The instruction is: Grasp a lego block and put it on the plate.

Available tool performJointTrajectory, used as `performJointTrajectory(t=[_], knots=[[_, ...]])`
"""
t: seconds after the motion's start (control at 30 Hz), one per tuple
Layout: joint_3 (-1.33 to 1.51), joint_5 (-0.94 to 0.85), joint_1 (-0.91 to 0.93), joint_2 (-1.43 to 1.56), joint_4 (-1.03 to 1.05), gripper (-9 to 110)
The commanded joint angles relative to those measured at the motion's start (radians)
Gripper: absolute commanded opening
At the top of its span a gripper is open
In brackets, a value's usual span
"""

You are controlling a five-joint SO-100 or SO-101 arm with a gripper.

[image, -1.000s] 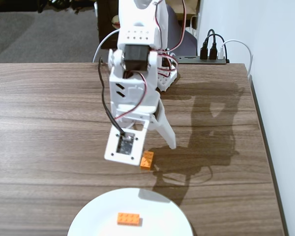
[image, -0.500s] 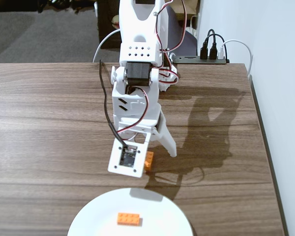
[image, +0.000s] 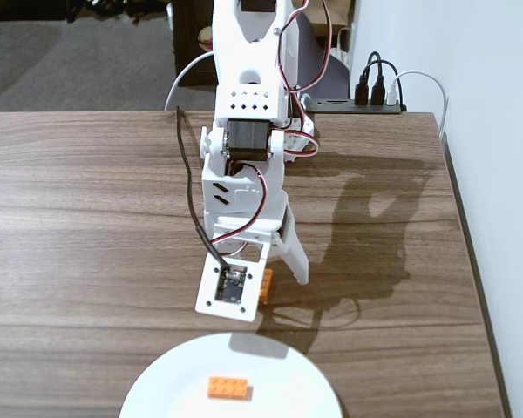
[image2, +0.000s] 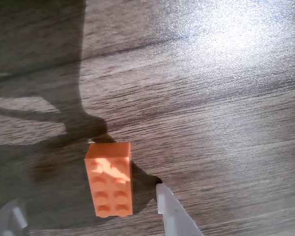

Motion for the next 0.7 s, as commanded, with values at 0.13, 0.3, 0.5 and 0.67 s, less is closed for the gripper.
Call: performJointTrajectory(t=[0.13,0.3,0.5,0.67], knots=[[-0.057,-0.009,-0.003,0.002,-0.012,31],[-0.092,-0.005,-0.003,-0.002,-0.003,31],[-0.101,-0.009,-0.005,-0.009,-0.003,31],[-0.101,-0.009,-0.005,-0.02,-0.009,23]])
